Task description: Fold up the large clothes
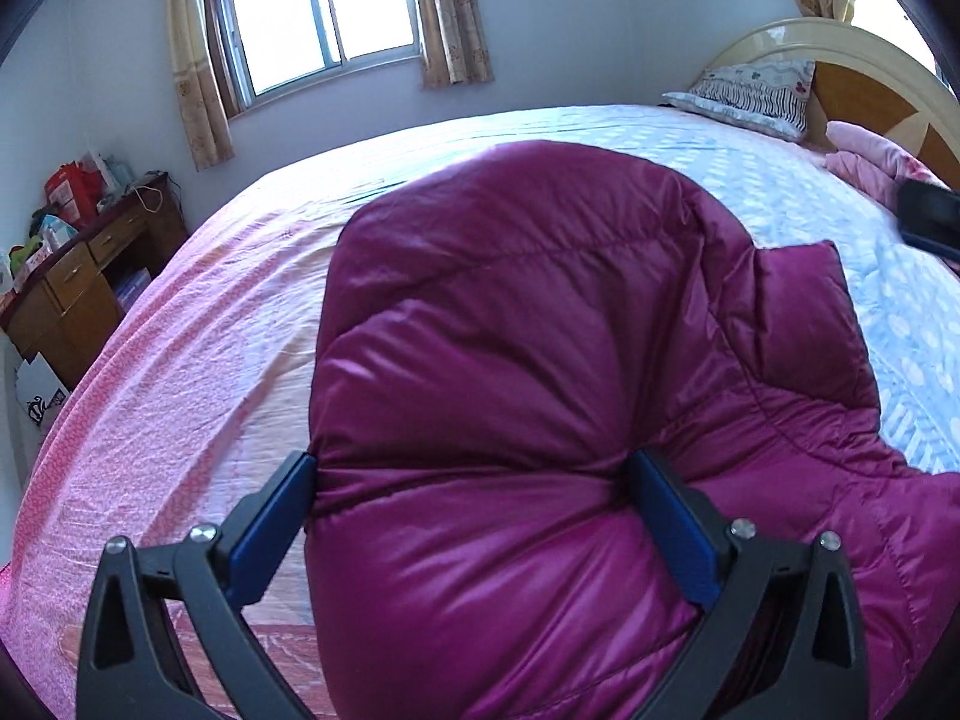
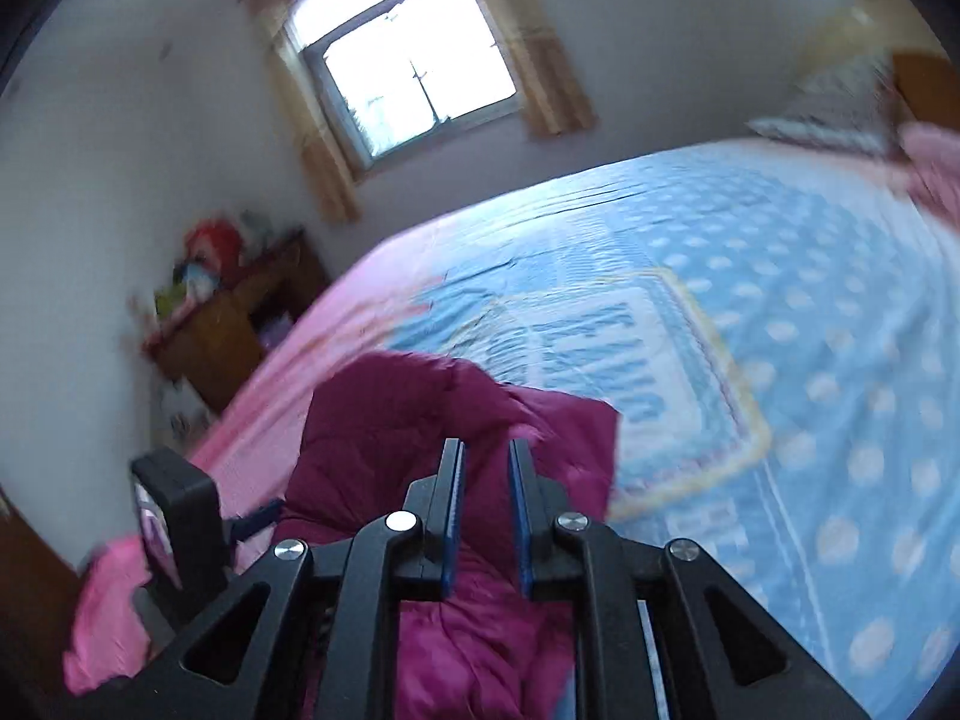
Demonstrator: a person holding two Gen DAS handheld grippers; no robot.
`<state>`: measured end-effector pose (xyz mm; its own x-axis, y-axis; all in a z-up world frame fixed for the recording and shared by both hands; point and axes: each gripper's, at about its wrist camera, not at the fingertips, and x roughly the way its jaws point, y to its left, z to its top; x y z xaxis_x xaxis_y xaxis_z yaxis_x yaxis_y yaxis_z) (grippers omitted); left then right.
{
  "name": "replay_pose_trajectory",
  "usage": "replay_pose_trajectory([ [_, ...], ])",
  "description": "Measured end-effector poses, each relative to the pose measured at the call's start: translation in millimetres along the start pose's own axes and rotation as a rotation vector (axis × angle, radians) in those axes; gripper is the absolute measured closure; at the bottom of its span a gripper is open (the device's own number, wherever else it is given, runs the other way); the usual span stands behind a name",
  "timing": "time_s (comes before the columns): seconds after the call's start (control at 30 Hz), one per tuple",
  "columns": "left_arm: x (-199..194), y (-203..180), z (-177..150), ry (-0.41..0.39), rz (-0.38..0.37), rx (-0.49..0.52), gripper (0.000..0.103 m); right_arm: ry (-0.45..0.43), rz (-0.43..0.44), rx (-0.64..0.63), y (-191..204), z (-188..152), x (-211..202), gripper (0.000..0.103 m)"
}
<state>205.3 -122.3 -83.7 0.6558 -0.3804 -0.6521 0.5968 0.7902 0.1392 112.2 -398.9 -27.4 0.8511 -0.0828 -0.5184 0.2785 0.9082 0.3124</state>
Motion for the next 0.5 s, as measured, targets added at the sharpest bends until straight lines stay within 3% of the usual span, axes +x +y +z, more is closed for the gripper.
replay_pose_trajectory([
  [0.1, 1, -1, 1, 0.003, -0.005, -0.005, 0.0, 0.141, -0.001, -0.008, 4, 6, 57, 0.09],
  [0.2, 2, -2, 3, 0.003, -0.006, -0.006, 0.0, 0.234, -0.055, 0.02, -14, -17, 103, 0.09],
  [0.37, 9, 0, 4, 0.018, -0.013, -0.018, 0.0, 0.21, -0.033, 0.072, -36, -37, 122, 0.092],
  [0.5, 9, -1, 4, 0.019, -0.003, -0.016, 0.0, 0.223, -0.06, 0.042, -25, -37, 125, 0.092],
])
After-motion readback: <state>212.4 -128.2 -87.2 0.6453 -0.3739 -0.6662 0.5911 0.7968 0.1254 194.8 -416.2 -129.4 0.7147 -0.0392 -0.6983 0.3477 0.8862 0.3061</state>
